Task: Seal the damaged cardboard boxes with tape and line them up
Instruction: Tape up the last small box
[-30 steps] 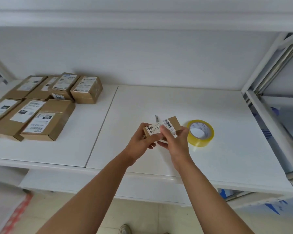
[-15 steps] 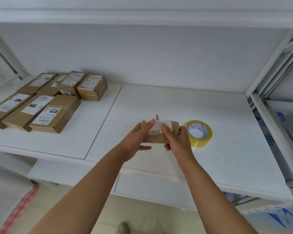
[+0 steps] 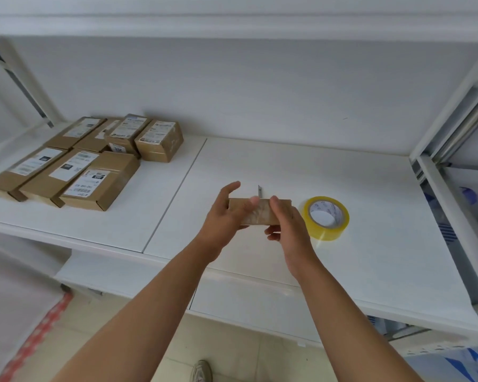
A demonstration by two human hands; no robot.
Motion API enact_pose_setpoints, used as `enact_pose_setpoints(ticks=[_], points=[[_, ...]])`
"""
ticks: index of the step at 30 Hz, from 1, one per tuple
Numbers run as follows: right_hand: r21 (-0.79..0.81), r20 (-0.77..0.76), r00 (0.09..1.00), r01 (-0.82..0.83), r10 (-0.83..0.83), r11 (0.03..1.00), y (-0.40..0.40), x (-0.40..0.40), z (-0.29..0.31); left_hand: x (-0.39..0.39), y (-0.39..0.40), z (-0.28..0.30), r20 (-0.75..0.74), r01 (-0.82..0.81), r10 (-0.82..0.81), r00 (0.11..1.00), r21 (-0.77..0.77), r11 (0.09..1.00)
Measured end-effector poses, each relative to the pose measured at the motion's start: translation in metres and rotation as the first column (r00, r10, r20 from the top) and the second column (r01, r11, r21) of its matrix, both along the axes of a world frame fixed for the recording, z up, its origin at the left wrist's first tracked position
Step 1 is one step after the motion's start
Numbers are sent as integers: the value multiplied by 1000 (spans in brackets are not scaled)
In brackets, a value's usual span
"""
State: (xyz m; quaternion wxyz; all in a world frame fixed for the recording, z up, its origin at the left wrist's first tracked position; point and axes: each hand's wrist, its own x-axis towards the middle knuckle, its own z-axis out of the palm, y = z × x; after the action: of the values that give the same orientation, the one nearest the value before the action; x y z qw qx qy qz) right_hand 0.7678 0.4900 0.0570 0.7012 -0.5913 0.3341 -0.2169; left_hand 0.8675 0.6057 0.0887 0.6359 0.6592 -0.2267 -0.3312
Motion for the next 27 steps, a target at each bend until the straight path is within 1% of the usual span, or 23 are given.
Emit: enact_pose_setpoints(ticks=[1,3,5,8,11,13,17,21,23,25,27], points=[[10,-5,1000,10,-10,1000,1,0,1,-1,1,-1,34,-20,21,999,-23,1000],[11,-16,999,31,-31,999,1,0,2,-3,3,-3,46,22,-20,999,-44,999],[15,-32,999,35,-34,999,1,2,2,-5,4,-3,70,46,-44,997,-33,998],[11,-28,999,23,-23,1000,5,4,3,-2,3,-6,120,-15,18,993,-26,1000],[4,-25,999,40,-40,999,8,7,2,3,5,-6,121,28,-30,992,22,999],[6,-34,999,39,-39,999,9,9,1,6,7,-7,125,14,-19,992,36,999],[28,-31,997,75,-74,997,13,15,2,12,11,-9,59,36,-36,998,9,999],[48,-66,998,27,-24,998,21,34,3,26,20,-13,44,-69,70,997,-24,997],[97,-74,997,35,-28,995,26,47,2,38,29,-13,-15,-11,11,1000,-1,1000],[102,-75,997,29,-21,994,34,64,0,56,42,-14,-56,29,-28,998,21,999],[91,-51,999,8,-4,996,48,87,0,79,56,-15,-71,-24,24,997,3,1000]])
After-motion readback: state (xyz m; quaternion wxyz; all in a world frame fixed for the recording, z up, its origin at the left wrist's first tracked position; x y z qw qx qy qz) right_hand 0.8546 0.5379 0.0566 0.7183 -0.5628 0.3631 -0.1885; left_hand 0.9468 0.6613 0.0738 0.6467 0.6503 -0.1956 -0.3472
